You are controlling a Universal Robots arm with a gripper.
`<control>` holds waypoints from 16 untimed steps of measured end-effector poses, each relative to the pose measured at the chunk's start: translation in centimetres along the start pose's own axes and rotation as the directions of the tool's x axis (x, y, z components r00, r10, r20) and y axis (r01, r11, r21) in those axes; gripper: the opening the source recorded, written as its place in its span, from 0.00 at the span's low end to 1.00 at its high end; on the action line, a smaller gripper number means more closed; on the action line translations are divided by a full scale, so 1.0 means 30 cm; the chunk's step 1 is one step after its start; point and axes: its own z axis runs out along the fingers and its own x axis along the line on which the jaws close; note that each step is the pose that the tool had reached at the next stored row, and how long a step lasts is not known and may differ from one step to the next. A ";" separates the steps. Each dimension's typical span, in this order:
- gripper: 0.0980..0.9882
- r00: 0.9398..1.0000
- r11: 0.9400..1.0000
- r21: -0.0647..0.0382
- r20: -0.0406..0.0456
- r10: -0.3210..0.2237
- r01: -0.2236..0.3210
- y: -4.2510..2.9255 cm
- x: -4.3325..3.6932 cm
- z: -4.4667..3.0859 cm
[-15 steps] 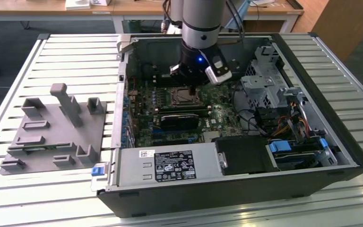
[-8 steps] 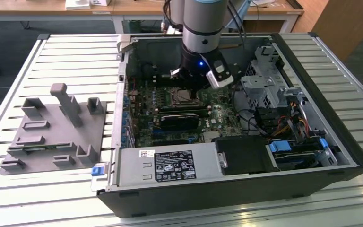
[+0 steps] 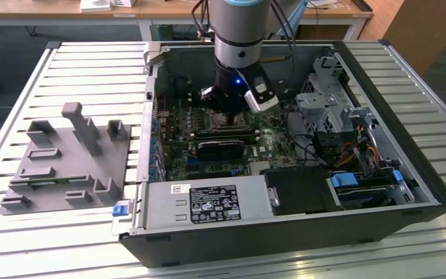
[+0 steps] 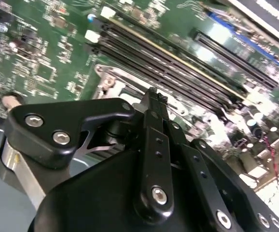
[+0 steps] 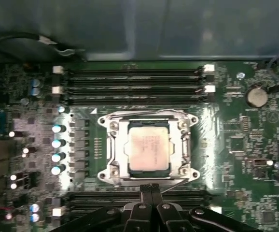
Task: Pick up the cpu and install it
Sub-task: 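Install the second cpu locking lever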
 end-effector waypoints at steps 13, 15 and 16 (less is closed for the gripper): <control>0.01 1.000 1.000 0.000 0.000 0.000 0.000 -0.031 0.048 0.003; 0.01 1.000 1.000 0.000 0.000 0.000 0.000 -0.034 0.058 0.003; 0.01 1.000 1.000 0.000 0.000 0.000 0.000 -0.034 0.064 0.004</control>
